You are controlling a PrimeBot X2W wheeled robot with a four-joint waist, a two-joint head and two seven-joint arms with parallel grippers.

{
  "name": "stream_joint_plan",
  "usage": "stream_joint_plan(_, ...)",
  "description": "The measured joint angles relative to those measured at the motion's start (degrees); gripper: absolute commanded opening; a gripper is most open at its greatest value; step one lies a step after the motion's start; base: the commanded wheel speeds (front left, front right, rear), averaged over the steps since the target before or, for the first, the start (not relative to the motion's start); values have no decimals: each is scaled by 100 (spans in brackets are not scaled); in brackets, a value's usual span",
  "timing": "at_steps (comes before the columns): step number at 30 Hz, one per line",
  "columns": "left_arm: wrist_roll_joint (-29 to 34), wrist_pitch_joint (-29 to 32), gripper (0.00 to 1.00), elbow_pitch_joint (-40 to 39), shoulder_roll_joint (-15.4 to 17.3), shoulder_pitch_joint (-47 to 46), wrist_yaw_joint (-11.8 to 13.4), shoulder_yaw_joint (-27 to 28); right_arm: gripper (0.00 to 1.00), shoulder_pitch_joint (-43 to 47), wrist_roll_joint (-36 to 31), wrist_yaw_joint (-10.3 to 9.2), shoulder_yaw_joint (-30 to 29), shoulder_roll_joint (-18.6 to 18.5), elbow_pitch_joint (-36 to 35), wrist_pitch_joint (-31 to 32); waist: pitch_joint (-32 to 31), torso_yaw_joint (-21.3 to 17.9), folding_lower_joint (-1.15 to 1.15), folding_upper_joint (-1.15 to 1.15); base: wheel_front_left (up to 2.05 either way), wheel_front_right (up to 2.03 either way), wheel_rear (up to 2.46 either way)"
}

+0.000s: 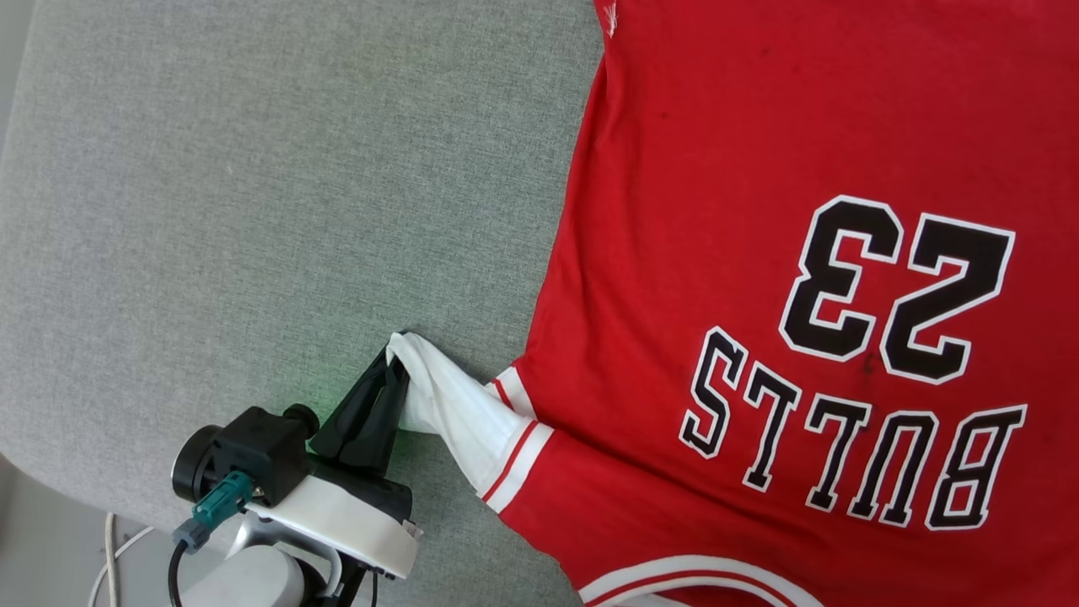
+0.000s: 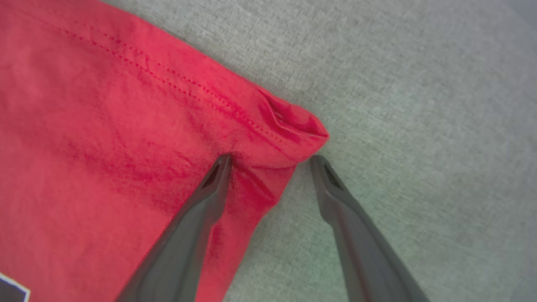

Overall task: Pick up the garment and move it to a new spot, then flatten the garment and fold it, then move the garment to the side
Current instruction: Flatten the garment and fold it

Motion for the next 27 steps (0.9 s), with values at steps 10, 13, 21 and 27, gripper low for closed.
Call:
stream_joint_plan(10, 10, 8, 0, 152, 55, 452, 34, 212, 0, 103, 430, 1, 486, -8, -90, -888, -786, -201, 1, 0, 0, 0, 0)
stream_joint_plan(13, -62, 10, 0, 155, 138, 666, 90, 233, 0, 488, 721, 1, 795, -320, -437, -1095, -1109, -317, 0, 0, 0, 0, 0)
stream_joint_plan(21, -212, 25, 0, 111, 352, 1172, 291, 363, 0, 2132, 1474, 2, 1260, -1344, -1386, -1608, -1885, -774, 0, 0, 0, 0, 0)
stream_joint_plan(27, -310, 25, 0, 89, 475, 1419, 331, 425, 0, 3495, 1805, 1, 1172, -1809, -1671, -2189, -2280, -1188, 0, 0, 0, 0, 0)
